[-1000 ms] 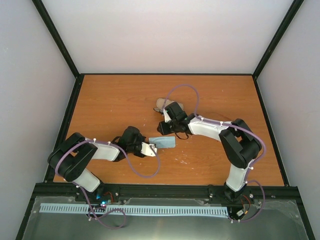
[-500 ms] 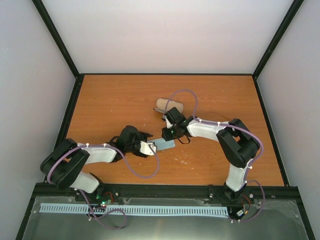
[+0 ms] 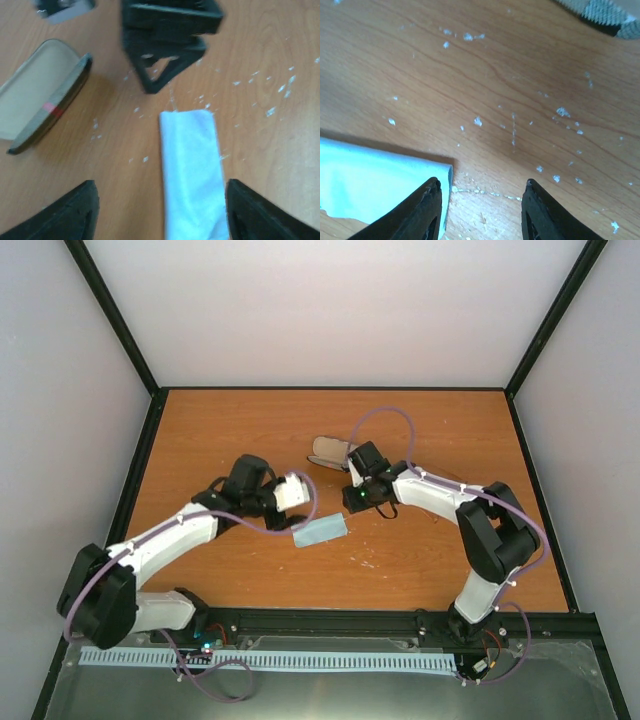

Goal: Organize the sunglasses
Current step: Fold the glasses cleaning cloth at the center of the board, then pick up the glasses cleaning cloth from the center of the board.

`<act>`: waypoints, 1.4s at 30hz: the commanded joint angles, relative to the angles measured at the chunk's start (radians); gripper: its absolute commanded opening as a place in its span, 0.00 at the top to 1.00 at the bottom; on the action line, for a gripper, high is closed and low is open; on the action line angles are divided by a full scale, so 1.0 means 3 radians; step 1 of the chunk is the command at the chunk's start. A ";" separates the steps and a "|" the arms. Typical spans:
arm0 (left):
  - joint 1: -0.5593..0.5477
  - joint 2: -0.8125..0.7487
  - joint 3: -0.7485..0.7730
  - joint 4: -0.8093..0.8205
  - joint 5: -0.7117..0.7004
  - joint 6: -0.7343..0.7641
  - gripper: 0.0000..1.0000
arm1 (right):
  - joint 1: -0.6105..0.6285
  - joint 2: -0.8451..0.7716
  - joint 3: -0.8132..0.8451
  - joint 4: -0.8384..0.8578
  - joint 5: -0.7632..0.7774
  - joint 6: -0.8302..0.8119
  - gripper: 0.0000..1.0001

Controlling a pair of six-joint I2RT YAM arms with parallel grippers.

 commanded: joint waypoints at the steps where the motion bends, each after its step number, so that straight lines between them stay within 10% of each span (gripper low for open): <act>1: 0.0525 0.0390 0.0463 -0.0695 0.0389 -0.0797 0.40 | 0.0021 0.0082 0.0124 -0.0254 -0.0022 -0.0362 0.57; 7: 0.1162 0.1106 0.1082 -0.1064 0.1045 -0.1149 0.48 | 0.0022 0.0183 0.0387 -0.0418 -0.0257 -0.0550 0.54; 42: 0.1059 0.1594 0.1323 -0.1471 0.0757 -0.0791 0.43 | 0.0216 0.0896 0.0688 -0.0770 -0.0286 -0.0896 0.55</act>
